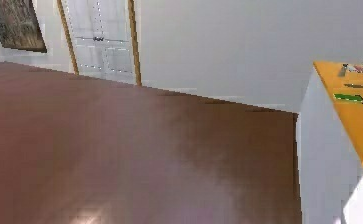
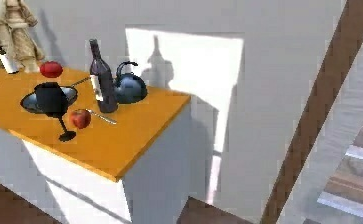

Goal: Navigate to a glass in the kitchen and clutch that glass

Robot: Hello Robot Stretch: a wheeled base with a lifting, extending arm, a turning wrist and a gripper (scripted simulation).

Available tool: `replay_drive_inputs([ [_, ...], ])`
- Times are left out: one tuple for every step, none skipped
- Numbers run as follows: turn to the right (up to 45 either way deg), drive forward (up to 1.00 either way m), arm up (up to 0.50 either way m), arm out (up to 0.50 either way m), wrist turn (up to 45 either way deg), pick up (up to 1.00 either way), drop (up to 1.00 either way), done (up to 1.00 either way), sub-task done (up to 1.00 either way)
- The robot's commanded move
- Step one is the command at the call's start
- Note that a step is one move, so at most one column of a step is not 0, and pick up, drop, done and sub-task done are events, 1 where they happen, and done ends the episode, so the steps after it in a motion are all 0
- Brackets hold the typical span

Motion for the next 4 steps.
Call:
replay_drive_inputs([
  [-27.0,0.0,0.0,0.0,0.0,0.0,0.0,0.0,0.0],
  [0.0,0.0,0.5,0.0,0.0,0.0,0.0,0.0,0.0],
  [0.0,0.0,0.38,0.0,0.0,0.0,0.0,0.0,0.0],
  [0.0,0.0,0.0,0.4,0.0,0.0,0.0,0.0,0.0],
])
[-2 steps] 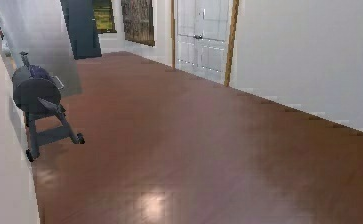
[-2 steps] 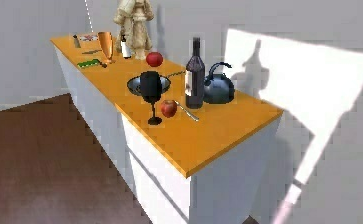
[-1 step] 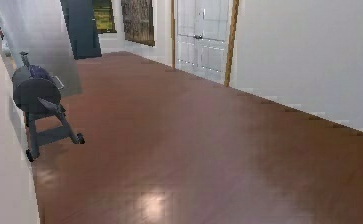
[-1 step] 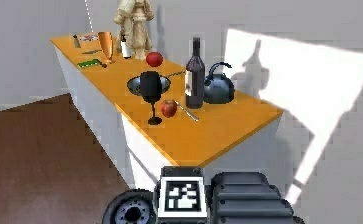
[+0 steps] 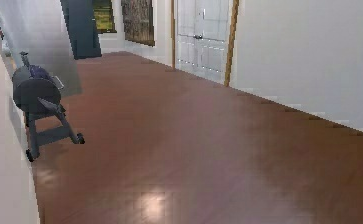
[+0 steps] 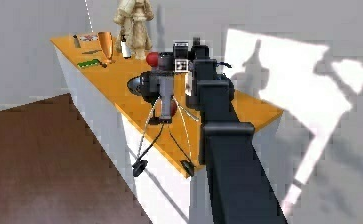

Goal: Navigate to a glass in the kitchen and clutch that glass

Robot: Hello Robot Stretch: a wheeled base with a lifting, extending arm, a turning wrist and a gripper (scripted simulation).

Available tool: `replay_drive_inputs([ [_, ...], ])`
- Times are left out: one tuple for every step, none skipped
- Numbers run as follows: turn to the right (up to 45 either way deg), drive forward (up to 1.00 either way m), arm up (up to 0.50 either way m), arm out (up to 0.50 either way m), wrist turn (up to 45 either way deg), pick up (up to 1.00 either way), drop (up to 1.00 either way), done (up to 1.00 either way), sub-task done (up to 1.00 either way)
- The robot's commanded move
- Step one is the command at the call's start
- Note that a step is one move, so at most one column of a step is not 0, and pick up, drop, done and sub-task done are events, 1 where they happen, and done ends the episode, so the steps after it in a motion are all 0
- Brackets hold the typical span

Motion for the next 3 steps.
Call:
replay_drive_inputs([
  [0.0,0.0,0.0,0.0,45.0,0.0,0.0,0.0,0.0],
  [0.0,0.0,0.0,0.0,45.0,0.0,0.0,0.0,0.0],
  [0.0,0.0,0.0,0.0,45.0,0.0,0.0,0.0,0.0],
])
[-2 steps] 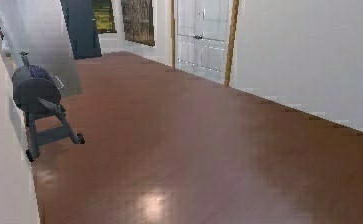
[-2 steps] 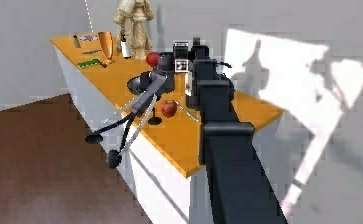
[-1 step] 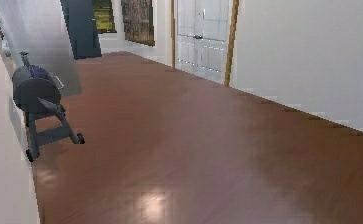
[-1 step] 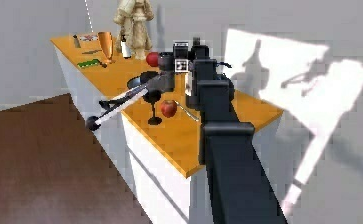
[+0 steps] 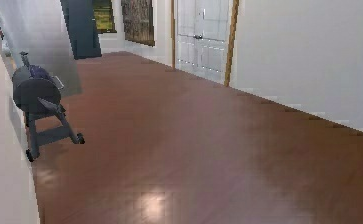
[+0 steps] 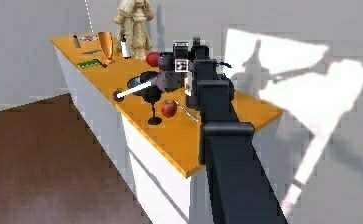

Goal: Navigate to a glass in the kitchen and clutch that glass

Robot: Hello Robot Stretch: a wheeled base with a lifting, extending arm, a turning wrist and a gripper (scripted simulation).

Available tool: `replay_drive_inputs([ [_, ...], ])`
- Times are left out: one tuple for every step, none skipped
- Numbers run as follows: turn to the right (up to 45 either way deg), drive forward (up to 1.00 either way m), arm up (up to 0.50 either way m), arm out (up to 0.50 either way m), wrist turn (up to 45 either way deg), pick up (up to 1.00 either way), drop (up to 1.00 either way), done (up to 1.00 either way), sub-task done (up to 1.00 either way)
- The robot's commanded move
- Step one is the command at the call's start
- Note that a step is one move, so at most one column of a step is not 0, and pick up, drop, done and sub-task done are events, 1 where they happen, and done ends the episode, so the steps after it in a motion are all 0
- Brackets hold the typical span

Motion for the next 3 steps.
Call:
replay_drive_inputs([
  [0.0,0.0,0.0,0.0,24.0,0.0,0.0,0.0,0.0],
  [0.0,0.0,0.0,0.0,0.0,1.0,0.0,0.0,0.0],
  [0.0,0.0,0.0,0.0,0.0,0.0,0.0,1.0,0.0],
])
